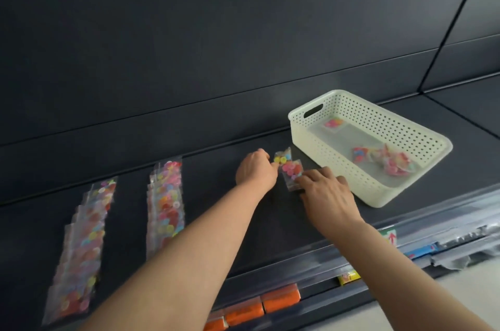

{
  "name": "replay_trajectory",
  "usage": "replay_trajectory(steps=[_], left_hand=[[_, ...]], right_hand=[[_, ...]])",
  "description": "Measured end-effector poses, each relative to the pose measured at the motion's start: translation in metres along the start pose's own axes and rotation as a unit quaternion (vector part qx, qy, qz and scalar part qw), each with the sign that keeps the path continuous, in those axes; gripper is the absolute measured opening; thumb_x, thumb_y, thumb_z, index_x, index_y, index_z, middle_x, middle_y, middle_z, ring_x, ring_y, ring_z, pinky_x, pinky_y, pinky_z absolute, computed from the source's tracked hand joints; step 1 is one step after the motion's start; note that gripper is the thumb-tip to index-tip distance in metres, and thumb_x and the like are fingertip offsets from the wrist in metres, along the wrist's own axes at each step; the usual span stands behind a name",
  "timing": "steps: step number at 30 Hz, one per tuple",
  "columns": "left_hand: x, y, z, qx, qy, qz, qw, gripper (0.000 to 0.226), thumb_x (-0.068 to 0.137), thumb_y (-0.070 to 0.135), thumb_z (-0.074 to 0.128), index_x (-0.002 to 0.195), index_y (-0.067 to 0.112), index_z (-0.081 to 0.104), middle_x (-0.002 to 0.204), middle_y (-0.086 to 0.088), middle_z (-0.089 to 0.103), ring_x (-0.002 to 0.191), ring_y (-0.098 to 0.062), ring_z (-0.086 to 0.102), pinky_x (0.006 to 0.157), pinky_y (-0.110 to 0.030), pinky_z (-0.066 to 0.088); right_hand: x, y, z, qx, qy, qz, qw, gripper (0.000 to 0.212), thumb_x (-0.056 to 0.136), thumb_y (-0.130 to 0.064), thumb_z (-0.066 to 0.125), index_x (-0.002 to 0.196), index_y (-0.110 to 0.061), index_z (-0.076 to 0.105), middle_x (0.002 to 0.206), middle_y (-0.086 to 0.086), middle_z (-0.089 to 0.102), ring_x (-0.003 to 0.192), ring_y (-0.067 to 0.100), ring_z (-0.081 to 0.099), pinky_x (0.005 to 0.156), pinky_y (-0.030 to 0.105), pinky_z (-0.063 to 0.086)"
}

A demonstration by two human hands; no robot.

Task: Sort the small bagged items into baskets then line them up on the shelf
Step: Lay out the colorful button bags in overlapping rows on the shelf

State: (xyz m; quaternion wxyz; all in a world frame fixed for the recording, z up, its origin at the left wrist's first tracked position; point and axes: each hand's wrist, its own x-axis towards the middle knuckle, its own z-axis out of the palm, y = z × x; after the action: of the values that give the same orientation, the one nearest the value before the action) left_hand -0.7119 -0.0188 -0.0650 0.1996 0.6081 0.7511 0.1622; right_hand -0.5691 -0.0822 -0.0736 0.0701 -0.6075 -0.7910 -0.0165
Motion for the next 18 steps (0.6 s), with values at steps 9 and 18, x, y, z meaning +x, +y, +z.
replay_trajectory(steps=[9,18], left_hand=[[0.013,0.014,0.015,0.028,0.028,-0.019,0.999,0.021,0.093,0.027,0.062,0.111,0.017,0.060,0.116,-0.003,0.063,0.106,-0.023,0.059,0.073,-0.033,0.047],[-0.027,-0.013,-0.025,-0.114,0.049,0.055,0.991,0.029,0.090,0.017,0.065,0.116,0.023,0.053,0.091,0.012,0.064,0.089,-0.011,0.061,0.078,-0.030,0.050]], right_hand=[[0.005,0.015,0.003,0.005,-0.026,-0.015,1.000,0.025,0.092,-0.025,0.048,0.114,-0.028,0.061,0.116,-0.007,0.057,0.112,0.019,0.042,0.087,0.035,0.035],[0.025,0.002,-0.011,0.221,0.020,0.015,0.975,0.060,0.087,-0.037,0.062,0.139,-0.020,0.036,0.134,0.001,0.050,0.122,0.024,0.043,0.095,0.040,0.041]])
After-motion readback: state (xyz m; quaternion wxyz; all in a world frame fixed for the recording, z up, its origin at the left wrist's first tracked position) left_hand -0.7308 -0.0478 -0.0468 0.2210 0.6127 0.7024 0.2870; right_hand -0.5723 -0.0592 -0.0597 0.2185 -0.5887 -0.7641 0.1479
